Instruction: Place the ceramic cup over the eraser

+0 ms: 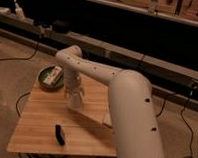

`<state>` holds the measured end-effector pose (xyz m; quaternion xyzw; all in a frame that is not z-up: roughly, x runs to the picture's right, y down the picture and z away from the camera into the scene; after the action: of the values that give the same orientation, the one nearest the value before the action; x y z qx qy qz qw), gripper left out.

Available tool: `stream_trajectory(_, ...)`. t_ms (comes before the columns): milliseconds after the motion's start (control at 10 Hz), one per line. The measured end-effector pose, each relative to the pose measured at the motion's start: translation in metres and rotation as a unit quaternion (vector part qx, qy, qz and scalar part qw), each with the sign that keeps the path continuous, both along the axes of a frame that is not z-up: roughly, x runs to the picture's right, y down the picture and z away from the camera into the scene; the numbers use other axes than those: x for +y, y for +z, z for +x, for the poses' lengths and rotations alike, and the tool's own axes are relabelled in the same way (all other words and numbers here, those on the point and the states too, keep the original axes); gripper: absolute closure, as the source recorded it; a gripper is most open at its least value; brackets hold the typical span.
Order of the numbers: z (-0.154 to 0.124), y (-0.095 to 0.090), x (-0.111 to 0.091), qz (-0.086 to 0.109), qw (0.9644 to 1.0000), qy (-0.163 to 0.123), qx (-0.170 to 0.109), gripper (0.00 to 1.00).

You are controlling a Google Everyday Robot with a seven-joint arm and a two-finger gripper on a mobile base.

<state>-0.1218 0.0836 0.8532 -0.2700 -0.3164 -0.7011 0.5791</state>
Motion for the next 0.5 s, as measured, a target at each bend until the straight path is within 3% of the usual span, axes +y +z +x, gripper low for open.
stream_trajectory(200,-0.0022,0.0031,-0.0009,0.016,0.9998,-0.013,-0.003,0.68)
stream_trajectory(500,-0.0076,0.0017,0.0022,0.031,0.9990,-0.029,-0.015,0.72)
